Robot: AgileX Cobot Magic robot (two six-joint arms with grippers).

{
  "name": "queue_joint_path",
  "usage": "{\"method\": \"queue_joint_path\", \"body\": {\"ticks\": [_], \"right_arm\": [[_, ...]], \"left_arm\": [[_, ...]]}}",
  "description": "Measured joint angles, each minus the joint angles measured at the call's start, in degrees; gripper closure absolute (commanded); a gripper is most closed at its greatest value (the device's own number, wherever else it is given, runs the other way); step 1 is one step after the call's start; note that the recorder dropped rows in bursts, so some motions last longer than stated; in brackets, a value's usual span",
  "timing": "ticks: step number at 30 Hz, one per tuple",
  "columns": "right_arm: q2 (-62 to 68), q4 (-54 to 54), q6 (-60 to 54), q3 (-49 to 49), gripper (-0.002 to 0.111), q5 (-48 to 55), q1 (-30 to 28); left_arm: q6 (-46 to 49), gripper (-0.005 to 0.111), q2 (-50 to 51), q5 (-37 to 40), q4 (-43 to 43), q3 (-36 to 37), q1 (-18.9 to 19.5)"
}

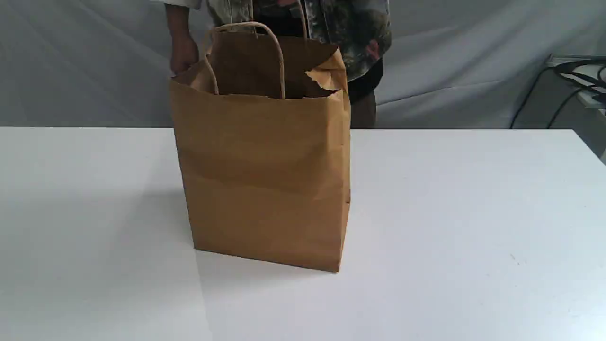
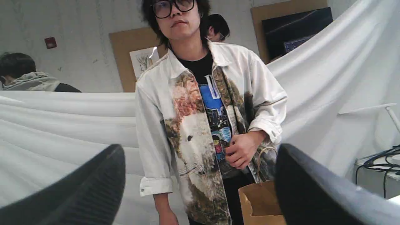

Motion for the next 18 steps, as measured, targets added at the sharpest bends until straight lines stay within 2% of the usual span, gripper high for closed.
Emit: {"method": "queue_joint_path", "body": {"ticks": [12,18], "right_arm": [[0.0,1.1,-1.2,2.3,0.069,-1.1,0.0],[0.1,-0.7,-1.9,9.7,0.069,-8.7,0.0]], "left_arm": [[0.0,0.038,0.0,0.0,0.0,0.0,0.0],[0.0,0.038,0.0,0.0,0.0,0.0,0.0]]}}
